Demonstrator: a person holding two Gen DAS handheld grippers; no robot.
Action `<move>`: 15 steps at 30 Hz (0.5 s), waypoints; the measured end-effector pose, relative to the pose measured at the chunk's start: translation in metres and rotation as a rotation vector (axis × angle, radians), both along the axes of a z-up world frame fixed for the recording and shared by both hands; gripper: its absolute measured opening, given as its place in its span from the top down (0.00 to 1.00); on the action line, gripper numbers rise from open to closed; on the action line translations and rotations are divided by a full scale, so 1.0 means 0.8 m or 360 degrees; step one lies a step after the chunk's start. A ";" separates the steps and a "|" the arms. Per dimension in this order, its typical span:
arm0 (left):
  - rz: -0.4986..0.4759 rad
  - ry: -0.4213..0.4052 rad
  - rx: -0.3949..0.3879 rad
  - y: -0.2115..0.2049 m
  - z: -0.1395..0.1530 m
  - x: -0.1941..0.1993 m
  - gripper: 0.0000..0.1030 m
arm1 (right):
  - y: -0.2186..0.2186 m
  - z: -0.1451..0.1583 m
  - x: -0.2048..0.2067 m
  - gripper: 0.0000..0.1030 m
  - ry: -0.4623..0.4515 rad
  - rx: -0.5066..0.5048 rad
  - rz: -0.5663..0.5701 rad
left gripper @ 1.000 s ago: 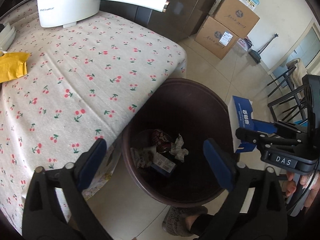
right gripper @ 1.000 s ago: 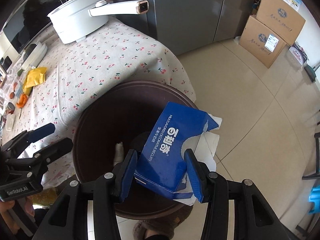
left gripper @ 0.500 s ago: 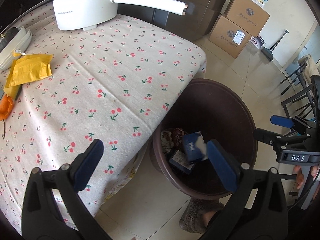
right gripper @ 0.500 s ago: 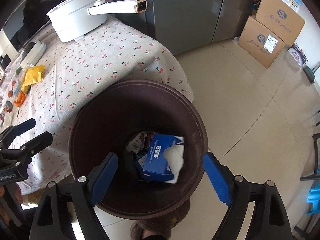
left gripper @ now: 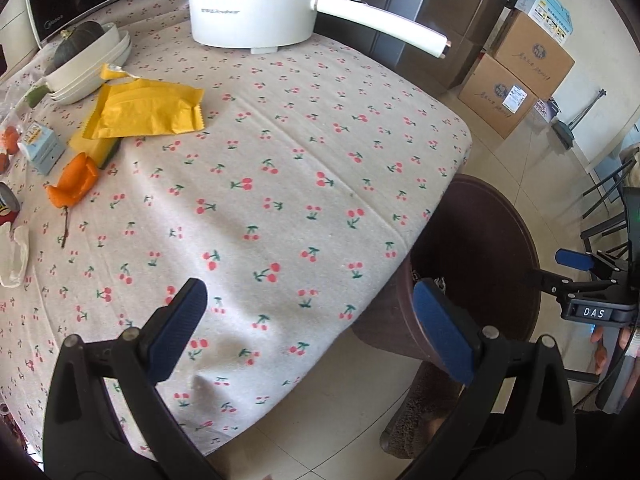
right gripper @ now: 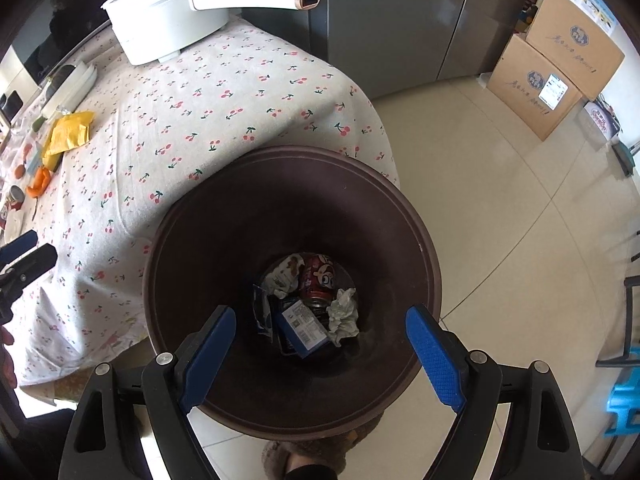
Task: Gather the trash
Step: 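Move the left gripper to the red cartoon can while the right gripper approaches the yellow snack bag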
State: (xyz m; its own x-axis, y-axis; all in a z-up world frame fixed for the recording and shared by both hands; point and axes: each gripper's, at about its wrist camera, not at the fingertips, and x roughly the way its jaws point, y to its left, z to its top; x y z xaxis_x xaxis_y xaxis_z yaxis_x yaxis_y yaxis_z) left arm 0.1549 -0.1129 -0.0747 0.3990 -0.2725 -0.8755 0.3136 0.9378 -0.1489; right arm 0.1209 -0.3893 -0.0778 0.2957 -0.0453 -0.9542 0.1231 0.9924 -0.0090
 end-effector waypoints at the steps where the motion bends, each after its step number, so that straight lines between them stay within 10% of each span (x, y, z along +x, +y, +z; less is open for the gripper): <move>1: 0.0016 -0.0003 0.0001 0.007 0.002 0.000 0.01 | 0.004 0.000 0.002 0.14 0.0003 0.0002 0.0004; 15: 0.0208 -0.0019 -0.0006 0.109 0.018 -0.001 0.01 | 0.101 0.015 0.034 0.14 -0.0033 0.0031 0.0172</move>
State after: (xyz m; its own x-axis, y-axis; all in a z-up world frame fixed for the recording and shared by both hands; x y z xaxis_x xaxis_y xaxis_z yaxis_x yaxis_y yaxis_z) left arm 0.1543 -0.0257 -0.0603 0.4419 -0.2209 -0.8694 0.1907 0.9702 -0.1496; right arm 0.1480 -0.3082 -0.0658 0.3178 0.0062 -0.9481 0.0150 0.9998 0.0116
